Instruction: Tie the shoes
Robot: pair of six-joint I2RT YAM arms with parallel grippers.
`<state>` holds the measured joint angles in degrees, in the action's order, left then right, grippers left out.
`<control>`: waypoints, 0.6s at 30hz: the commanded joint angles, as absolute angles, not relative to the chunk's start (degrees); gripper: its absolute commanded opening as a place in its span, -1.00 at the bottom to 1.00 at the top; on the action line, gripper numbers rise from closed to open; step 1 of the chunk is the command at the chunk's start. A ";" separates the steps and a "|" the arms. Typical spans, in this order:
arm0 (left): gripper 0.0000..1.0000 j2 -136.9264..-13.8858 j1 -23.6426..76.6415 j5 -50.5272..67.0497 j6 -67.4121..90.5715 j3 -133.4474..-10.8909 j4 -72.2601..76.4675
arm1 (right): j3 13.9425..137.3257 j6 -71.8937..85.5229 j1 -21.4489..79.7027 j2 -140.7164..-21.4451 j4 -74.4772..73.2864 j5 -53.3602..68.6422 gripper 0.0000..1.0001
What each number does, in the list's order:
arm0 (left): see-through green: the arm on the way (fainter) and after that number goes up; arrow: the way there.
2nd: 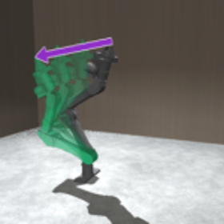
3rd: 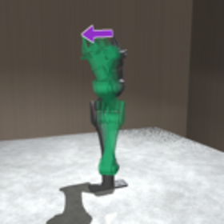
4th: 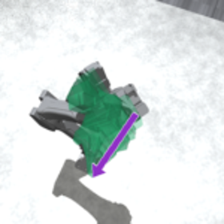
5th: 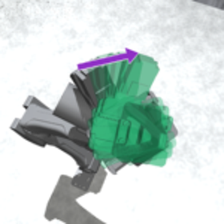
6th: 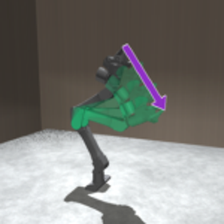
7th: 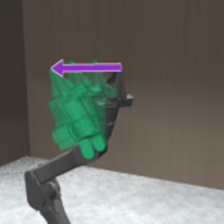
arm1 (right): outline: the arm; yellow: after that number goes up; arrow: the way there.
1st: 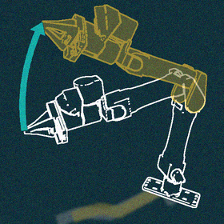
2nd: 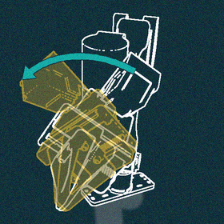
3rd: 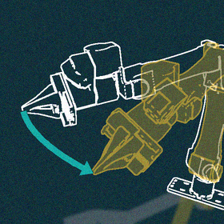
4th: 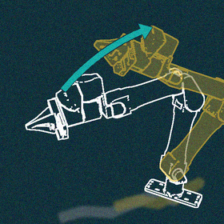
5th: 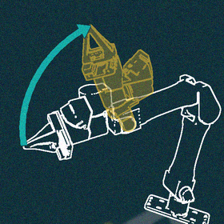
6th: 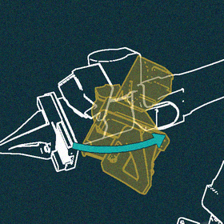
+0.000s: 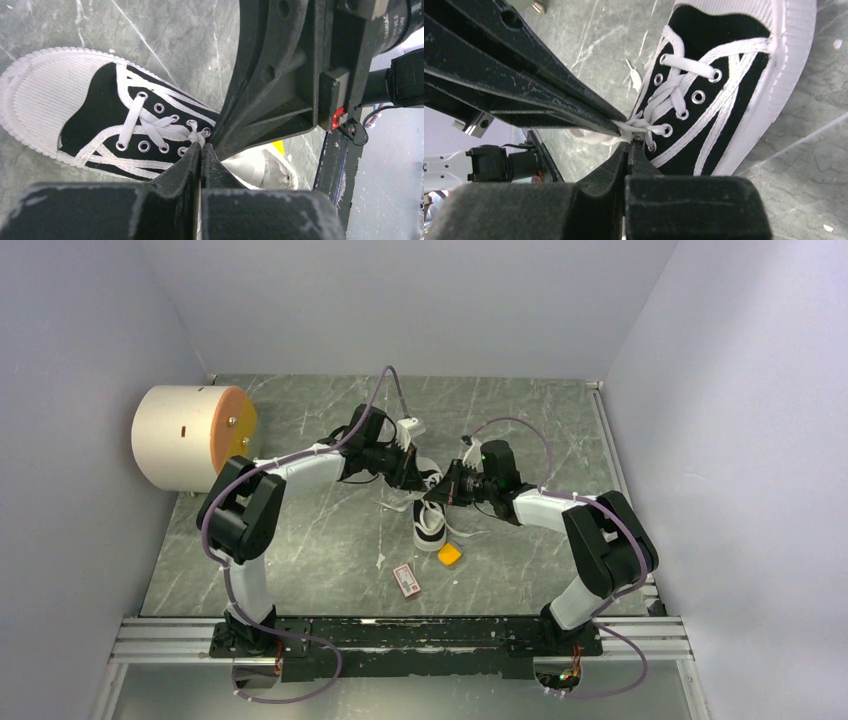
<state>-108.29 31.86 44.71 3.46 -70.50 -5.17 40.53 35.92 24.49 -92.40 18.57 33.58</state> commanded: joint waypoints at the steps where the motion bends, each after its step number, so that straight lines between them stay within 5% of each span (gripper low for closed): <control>1: -0.91 -104.53 31.64 47.41 5.39 -68.75 -0.70 | 40.99 37.91 24.64 -93.48 22.55 33.15 -1.00; 18: -0.53 -106.46 29.27 47.30 5.82 -69.47 -2.82 | 39.65 33.81 24.62 -89.48 17.56 32.37 -1.00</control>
<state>-107.26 29.52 44.71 5.89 -69.25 -3.86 39.81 34.24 24.49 -90.52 16.84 32.58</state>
